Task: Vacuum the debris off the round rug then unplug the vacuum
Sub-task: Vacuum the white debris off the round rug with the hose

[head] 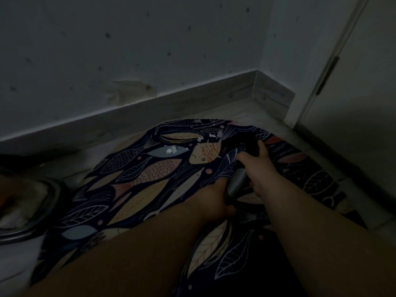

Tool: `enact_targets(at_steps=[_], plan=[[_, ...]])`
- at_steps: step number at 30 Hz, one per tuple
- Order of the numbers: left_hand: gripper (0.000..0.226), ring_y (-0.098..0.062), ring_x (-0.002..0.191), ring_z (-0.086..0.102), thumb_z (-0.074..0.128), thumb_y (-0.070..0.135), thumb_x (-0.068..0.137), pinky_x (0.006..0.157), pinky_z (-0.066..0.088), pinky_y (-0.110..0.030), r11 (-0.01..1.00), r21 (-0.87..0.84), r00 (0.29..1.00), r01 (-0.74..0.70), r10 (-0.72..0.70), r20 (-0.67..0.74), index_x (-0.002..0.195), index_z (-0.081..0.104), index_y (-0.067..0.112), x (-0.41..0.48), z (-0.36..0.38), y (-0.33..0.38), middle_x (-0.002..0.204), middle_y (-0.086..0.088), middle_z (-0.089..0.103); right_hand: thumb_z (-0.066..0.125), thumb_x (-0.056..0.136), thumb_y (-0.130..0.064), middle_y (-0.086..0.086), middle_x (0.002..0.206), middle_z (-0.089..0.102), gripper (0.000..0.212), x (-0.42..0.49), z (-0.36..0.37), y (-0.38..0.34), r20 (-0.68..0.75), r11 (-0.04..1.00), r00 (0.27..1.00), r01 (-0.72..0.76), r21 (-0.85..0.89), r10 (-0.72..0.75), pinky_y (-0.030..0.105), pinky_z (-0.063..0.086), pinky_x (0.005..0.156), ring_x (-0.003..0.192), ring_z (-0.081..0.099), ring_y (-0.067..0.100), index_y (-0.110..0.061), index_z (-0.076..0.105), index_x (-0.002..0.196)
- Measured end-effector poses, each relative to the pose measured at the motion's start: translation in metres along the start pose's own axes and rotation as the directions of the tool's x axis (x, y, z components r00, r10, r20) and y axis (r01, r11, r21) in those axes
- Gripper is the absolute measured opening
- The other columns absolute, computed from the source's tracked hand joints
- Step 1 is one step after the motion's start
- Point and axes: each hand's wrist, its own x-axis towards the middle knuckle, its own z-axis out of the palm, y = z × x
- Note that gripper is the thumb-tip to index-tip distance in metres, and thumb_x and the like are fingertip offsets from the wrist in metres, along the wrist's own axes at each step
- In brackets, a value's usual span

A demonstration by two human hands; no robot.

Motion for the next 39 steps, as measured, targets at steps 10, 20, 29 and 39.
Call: enact_targets(at_steps=[10,20,29,39], plan=[[0.066,-0.027,0.107,0.056,0.065,0.02,0.085,0.076,0.04,-0.021,1.0,0.021,1.0,0.013,-0.012,-0.022,0.139,0.029,0.012,0.03,-0.006,0.003,0.122,-0.014,0.056,0.068,0.088,-0.026,0.006,0.137,0.047,0.086,0.027,0.002,-0.007,-0.024,1.0,1.0,-0.004,0.025,0.004,0.048,0.052,0.093,0.111,0.054,0.027,-0.04,0.012,0.152],[0.058,-0.022,0.104,0.058,0.066,0.026,0.082,0.088,0.05,-0.029,0.998,-0.029,0.994,0.051,-0.053,-0.091,0.134,0.04,0.016,0.045,0.001,-0.009,0.118,-0.008,0.059,0.066,0.09,-0.023,0.001,0.118,0.049,0.077,0.041,0.01,-0.007,0.03,1.0,0.999,0.015,0.017,-0.016,0.03,0.05,0.069,0.092,0.055,0.017,-0.037,0.019,0.149],[0.058,-0.02,0.106,0.057,0.061,0.028,0.088,0.076,0.04,-0.018,0.999,-0.022,0.985,0.043,-0.046,-0.169,0.138,0.035,0.015,0.037,-0.005,-0.009,0.124,-0.008,0.056,0.069,0.088,-0.027,-0.002,0.118,0.044,0.082,0.04,0.022,-0.01,0.074,1.0,0.997,0.002,0.009,-0.003,0.032,0.051,0.071,0.094,0.054,0.017,-0.039,0.018,0.15],[0.046,-0.011,0.083,0.052,0.062,0.028,0.086,0.069,0.04,-0.018,0.997,-0.069,0.978,0.043,-0.056,-0.201,0.125,0.043,0.013,0.024,-0.008,-0.017,0.109,-0.005,0.061,0.068,0.09,-0.027,-0.004,0.11,0.047,0.079,0.033,0.034,-0.012,0.098,0.999,0.995,0.016,-0.034,-0.012,0.026,0.045,0.061,0.086,0.052,0.011,-0.038,0.019,0.15]])
